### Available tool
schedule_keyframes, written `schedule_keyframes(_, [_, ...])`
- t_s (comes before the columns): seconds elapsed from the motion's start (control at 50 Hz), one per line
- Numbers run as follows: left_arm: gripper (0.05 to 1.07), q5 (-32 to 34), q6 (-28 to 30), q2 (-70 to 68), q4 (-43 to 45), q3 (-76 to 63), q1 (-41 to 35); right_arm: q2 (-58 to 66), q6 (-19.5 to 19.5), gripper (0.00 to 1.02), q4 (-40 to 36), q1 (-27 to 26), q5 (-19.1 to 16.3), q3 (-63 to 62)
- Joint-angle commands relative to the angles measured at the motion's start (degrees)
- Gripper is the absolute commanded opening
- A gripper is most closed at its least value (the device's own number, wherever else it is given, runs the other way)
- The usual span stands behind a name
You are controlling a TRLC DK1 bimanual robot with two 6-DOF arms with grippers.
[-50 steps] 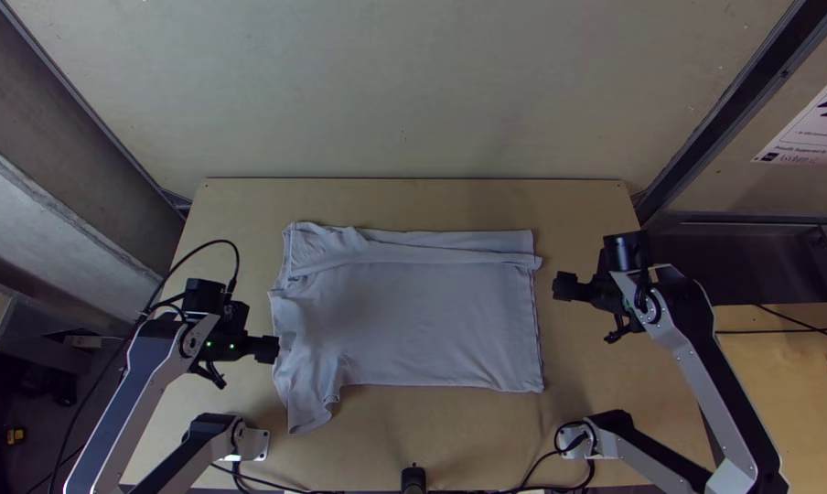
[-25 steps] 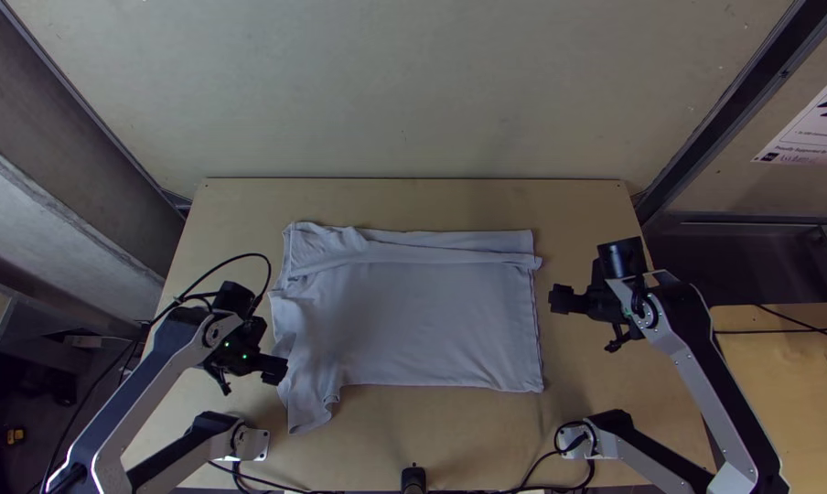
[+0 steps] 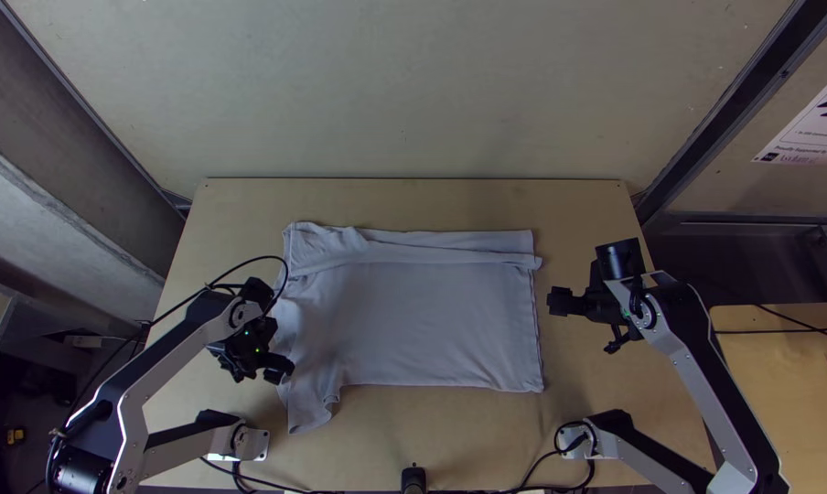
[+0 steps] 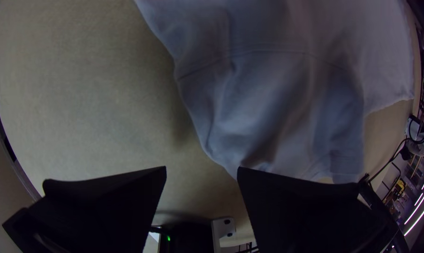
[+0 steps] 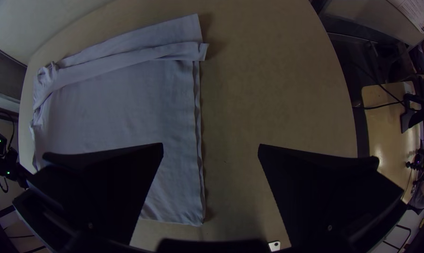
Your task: Fold the t-shirt
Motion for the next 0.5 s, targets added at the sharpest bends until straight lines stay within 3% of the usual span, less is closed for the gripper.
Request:
schedule_keyframes(0.0, [0.78, -0.44, -1.50, 2.89, -0.06, -1.41, -0.73, 0.60, -0.39, 0.92, -0.26, -0.13, -0.17, -1.38])
schedule_keyframes(0.36, [0.78, -0.36, -6.59, 9.57, 3.10, -0.44, -6.09, 0.95, -1.09, 0.92, -0.26, -0.04, -0.25, -1.38])
schedule_keyframes(0.38, [0.76, -0.36, -6.86, 9.84, 3.36, -0.44, -6.18, 0.95, -1.09, 0.92, -0.26, -0.04, -0.25, -1.38])
schedule_keyframes(0.48, [0.47, -0.36, -8.09, 10.98, 4.42, 0.35, -6.79, 1.13, -1.27, 0.92, -0.26, -0.13, -0.25, -1.65])
